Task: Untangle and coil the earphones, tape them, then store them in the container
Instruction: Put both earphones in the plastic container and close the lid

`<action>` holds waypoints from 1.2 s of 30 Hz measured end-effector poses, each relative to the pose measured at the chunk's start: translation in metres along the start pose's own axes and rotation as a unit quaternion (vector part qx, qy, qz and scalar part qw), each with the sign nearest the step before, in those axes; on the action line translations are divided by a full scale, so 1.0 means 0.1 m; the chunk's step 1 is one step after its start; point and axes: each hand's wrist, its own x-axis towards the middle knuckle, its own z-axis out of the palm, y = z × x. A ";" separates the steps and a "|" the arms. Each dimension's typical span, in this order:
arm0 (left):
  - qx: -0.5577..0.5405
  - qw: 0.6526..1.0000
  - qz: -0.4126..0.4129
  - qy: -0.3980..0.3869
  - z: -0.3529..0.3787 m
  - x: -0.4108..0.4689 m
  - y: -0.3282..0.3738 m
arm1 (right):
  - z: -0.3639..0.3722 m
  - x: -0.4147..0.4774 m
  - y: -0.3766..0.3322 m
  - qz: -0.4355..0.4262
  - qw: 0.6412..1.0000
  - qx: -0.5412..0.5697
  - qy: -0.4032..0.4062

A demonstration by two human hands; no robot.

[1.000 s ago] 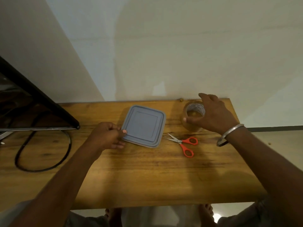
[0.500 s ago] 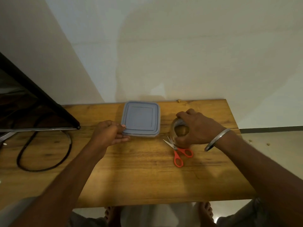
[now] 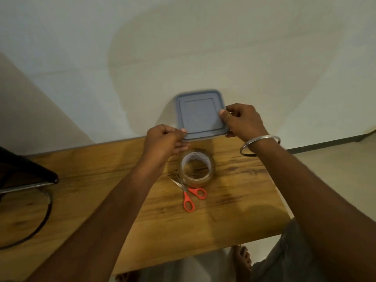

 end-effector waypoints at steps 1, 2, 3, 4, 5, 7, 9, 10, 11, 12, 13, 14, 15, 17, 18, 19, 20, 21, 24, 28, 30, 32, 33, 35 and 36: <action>0.056 0.998 0.008 -0.009 0.13 0.06 0.00 | -0.11 0.06 0.07 0.007 1.000 -0.008 0.018; 0.122 0.992 0.022 -0.015 0.26 0.12 0.00 | -0.21 0.11 0.15 0.019 0.999 -0.012 0.030; 0.187 0.981 0.040 -0.017 0.36 0.17 -0.02 | -0.29 0.16 0.23 0.034 0.999 -0.012 0.032; 0.245 0.968 0.057 -0.016 0.45 0.22 -0.03 | -0.34 0.19 0.30 0.049 0.998 -0.013 0.029; 0.297 0.952 0.075 -0.016 0.53 0.27 -0.06 | -0.39 0.22 0.38 0.061 0.998 -0.016 0.027; 0.385 0.916 0.107 -0.023 0.64 0.39 -0.13 | -0.41 0.27 0.49 0.071 0.996 -0.038 0.029; 0.451 0.884 0.117 -0.039 0.73 0.47 -0.23 | -0.39 0.32 0.59 0.081 0.994 -0.079 0.014; 0.479 0.869 0.116 -0.047 0.76 0.50 -0.27 | -0.36 0.33 0.64 0.090 0.990 -0.106 0.003; 0.502 0.855 0.116 -0.054 0.78 0.52 -0.31 | -0.33 0.34 0.66 0.100 0.986 -0.133 -0.002; 0.516 0.847 0.116 -0.060 0.78 0.54 -0.32 | -0.30 0.35 0.70 0.107 0.982 -0.153 -0.004; 0.518 0.845 0.113 -0.067 0.78 0.57 -0.32 | -0.28 0.37 0.73 0.110 0.981 -0.160 -0.005; 0.515 0.847 0.109 -0.074 0.77 0.59 -0.30 | -0.26 0.38 0.76 0.113 0.981 -0.159 -0.005; 0.513 0.848 0.102 -0.081 0.75 0.61 -0.28 | -0.25 0.39 0.78 0.117 0.981 -0.156 -0.006; 0.513 0.847 0.098 -0.092 0.69 0.58 -0.23 | -0.23 0.39 0.82 0.119 0.981 -0.152 -0.009; 0.511 0.849 0.100 -0.093 0.64 0.55 -0.22 | -0.22 0.38 0.83 0.114 0.982 -0.151 -0.012; 0.501 0.854 0.105 -0.089 0.59 0.52 -0.23 | -0.22 0.37 0.83 0.104 0.983 -0.151 -0.015; 0.484 0.865 0.112 -0.074 0.51 0.47 -0.25 | -0.20 0.34 0.82 0.094 0.984 -0.151 -0.017; 0.464 0.876 0.122 -0.047 0.43 0.42 -0.27 | -0.20 0.32 0.83 0.089 0.984 -0.151 -0.018; 0.391 0.902 0.161 0.088 0.14 0.14 -0.39 | -0.16 0.23 0.81 0.037 0.978 -0.203 0.015; 0.309 0.925 0.076 0.210 -0.05 -0.47 -0.71 | -0.08 -0.02 0.47 -0.153 0.967 -0.203 0.034; 0.323 0.932 0.036 0.158 -0.03 -0.71 -0.92 | 0.01 -0.28 0.23 -0.210 0.948 -0.197 -0.135; 0.376 0.918 0.055 0.113 0.04 -0.87 -1.08 | 0.17 -0.57 0.13 -0.248 0.885 -0.288 -0.268; 0.415 0.901 0.068 0.108 0.09 -0.92 -1.15 | 0.23 -0.69 0.12 -0.270 0.855 -0.339 -0.285; 0.462 0.875 0.074 0.121 0.19 -0.97 -1.22 | 0.31 -0.85 0.15 -0.297 0.824 -0.403 -0.265; 0.465 0.873 0.067 0.132 0.24 -0.97 -1.23 | 0.32 -0.90 0.17 -0.297 0.823 -0.414 -0.251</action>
